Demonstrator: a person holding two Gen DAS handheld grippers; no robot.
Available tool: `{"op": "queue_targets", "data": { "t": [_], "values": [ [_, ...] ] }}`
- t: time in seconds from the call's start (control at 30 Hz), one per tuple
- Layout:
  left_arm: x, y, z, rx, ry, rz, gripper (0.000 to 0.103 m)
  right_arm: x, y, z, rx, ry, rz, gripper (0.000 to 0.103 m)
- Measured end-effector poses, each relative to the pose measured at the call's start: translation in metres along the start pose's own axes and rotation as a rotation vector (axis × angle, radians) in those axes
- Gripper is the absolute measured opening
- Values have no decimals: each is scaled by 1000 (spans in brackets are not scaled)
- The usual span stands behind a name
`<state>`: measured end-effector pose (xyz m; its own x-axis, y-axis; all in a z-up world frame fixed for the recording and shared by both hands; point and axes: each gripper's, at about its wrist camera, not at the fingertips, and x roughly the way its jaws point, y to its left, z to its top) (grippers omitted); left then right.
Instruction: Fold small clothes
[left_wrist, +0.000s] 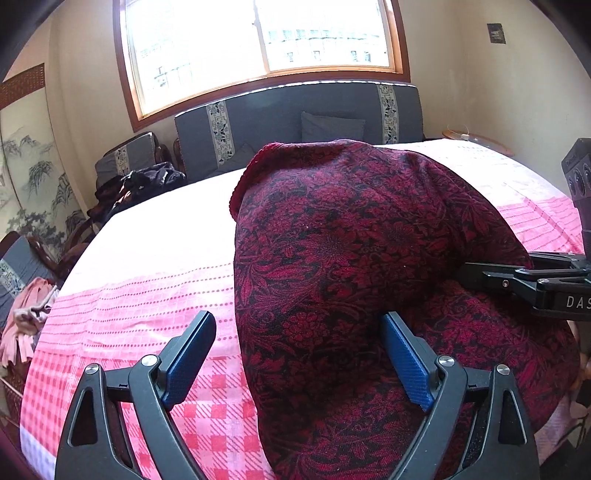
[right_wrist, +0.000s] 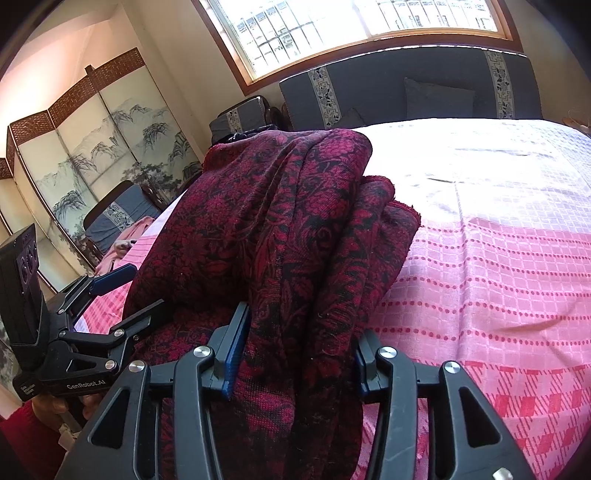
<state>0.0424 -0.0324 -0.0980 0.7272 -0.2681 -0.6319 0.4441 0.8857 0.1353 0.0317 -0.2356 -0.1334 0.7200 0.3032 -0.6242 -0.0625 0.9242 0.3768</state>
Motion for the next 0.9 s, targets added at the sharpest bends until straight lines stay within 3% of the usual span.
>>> {"op": "queue_targets", "data": {
  "t": [0.27,0.53,0.67,0.9],
  "values": [
    [-10,4,-5,-31,-36,46,95,-7,8,-7,5,-21,-59,55],
    [-28,-5,-4,-13,-129,179,95,-43,42,-18,-48,-127,-185,64],
    [-40,-4,-1,-42,-122,152,95,-69,59,-30,-49,-226,-212,70],
    [-87,-17,6,-54,-232,129,103,-95,86,-38,-98,-302,-261,73]
  ]
}}
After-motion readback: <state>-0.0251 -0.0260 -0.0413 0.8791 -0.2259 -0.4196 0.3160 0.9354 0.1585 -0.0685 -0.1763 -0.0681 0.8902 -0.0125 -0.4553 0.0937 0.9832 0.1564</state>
